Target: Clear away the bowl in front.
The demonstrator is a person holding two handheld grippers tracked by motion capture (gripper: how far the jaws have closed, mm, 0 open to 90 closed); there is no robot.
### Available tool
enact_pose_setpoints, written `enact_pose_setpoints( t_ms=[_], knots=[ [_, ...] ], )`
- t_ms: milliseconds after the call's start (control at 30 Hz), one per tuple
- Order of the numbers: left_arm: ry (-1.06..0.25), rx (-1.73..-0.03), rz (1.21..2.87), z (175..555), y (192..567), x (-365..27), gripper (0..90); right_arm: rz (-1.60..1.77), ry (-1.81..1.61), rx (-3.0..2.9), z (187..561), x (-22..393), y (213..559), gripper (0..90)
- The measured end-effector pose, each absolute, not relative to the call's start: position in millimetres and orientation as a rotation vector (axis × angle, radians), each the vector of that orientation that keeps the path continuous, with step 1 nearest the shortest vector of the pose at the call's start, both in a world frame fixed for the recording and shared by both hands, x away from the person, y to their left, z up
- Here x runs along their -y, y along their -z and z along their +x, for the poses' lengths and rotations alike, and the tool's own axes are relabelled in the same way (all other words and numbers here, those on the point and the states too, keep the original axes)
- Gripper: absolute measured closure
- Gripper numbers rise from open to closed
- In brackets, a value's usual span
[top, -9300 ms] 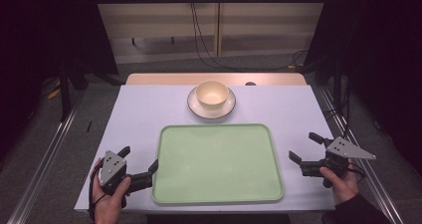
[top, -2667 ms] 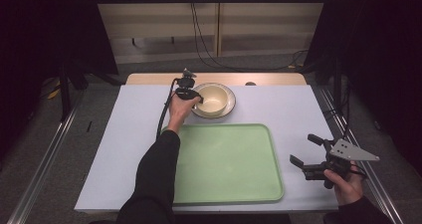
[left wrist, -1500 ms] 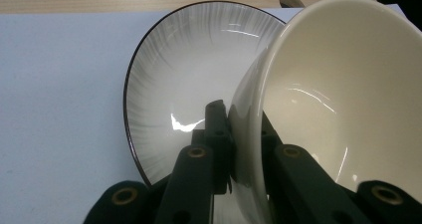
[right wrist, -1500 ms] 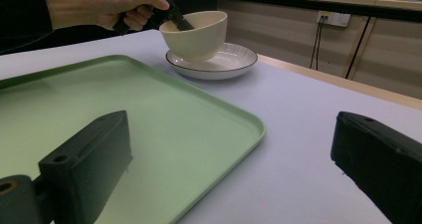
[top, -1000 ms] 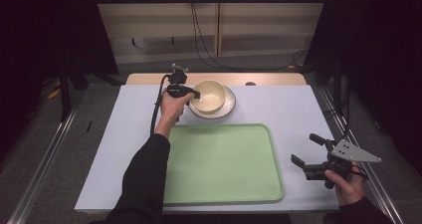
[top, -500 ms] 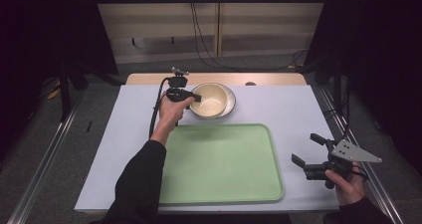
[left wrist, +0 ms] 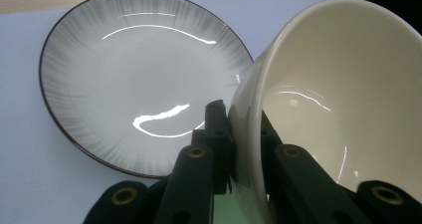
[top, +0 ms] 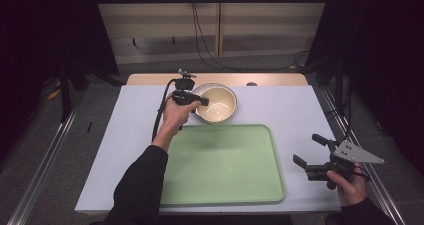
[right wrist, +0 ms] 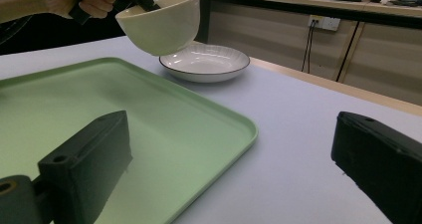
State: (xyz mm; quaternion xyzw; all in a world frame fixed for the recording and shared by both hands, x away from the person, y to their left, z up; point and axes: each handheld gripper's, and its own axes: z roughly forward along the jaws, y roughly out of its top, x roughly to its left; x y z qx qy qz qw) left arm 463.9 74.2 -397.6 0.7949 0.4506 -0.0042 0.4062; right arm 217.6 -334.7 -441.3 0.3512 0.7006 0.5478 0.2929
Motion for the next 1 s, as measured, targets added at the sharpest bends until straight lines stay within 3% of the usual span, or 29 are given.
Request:
enact_pose_setpoints(
  t_ms=[1000],
  knots=[
    [0.076,-1.015,2.093,443,400,-19,83.5,0.932,-1.462,-1.863,218,335,441,2.2]
  ],
)
